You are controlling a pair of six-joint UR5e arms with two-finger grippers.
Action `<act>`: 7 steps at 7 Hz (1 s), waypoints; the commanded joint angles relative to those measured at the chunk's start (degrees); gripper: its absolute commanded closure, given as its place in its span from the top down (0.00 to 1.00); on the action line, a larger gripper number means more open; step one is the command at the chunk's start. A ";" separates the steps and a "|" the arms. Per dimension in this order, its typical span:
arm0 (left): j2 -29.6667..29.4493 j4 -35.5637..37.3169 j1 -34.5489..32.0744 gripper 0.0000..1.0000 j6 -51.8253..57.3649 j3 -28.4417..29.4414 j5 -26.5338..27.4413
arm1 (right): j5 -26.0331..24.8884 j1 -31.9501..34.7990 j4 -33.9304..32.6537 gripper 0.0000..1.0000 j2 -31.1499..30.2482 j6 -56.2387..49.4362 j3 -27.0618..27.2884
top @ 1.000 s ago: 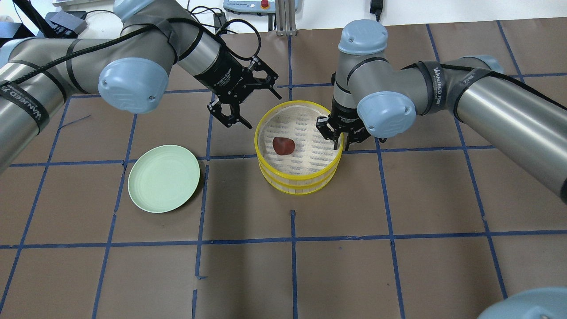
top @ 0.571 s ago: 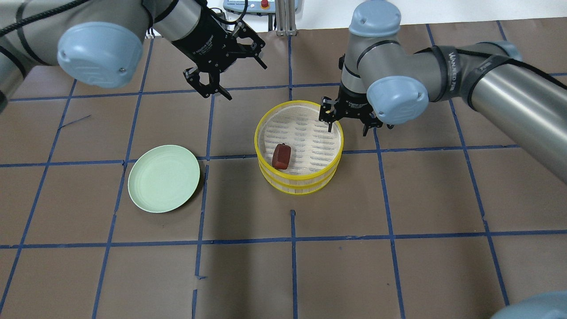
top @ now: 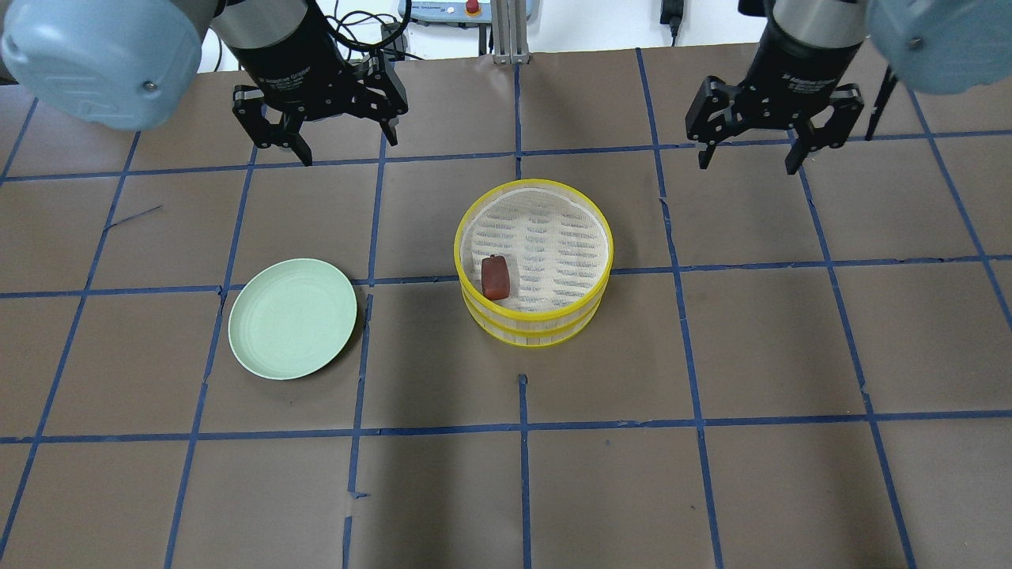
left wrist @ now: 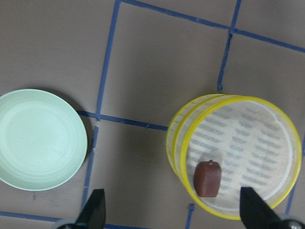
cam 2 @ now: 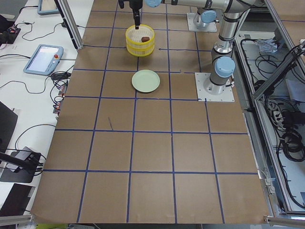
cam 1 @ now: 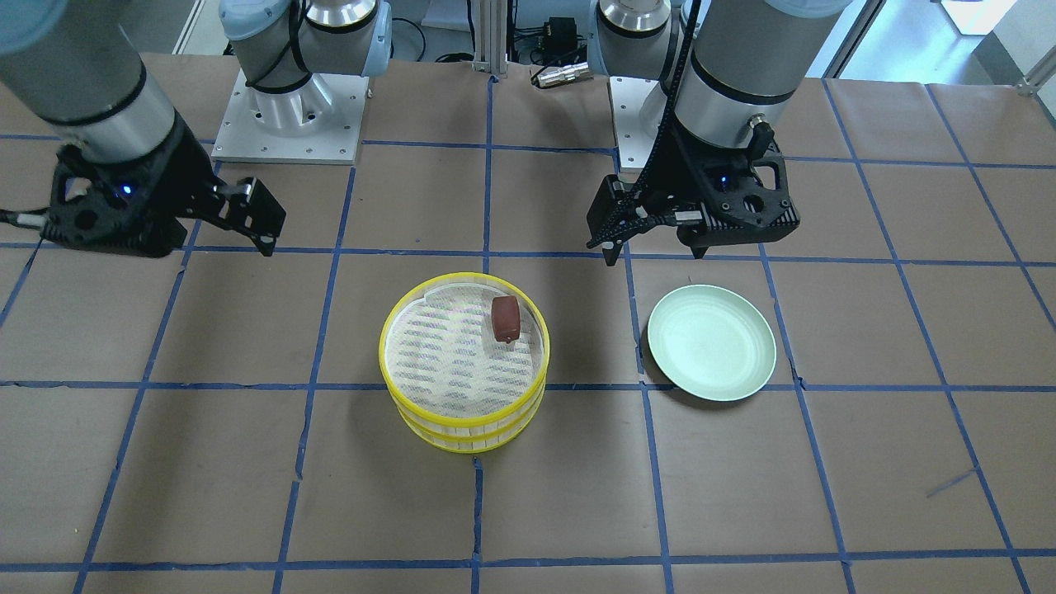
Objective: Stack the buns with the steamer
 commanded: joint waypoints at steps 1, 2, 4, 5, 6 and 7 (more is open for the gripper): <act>0.81 -1.94 -0.26 1.00 1.37 -0.04 2.98 | -1.06 0.74 2.39 1.00 -4.19 -0.91 0.74; 0.99 -1.94 -0.17 1.00 1.46 -0.21 2.98 | -0.98 0.84 2.13 1.00 -4.10 -0.91 0.66; 1.69 -1.94 -0.26 1.00 1.46 -1.26 2.98 | -0.71 1.19 1.86 1.00 -4.19 -0.48 0.66; 1.78 -1.94 -0.26 1.00 1.46 -1.27 2.81 | -0.71 1.19 1.78 1.00 -4.10 -0.56 0.66; 1.78 -1.94 -0.52 1.00 1.37 -1.27 2.63 | -0.02 1.19 1.43 1.00 -4.01 -0.47 0.57; 1.78 -1.94 -0.52 1.00 1.37 -1.44 2.80 | -0.01 1.19 1.51 1.00 -4.01 -0.39 0.66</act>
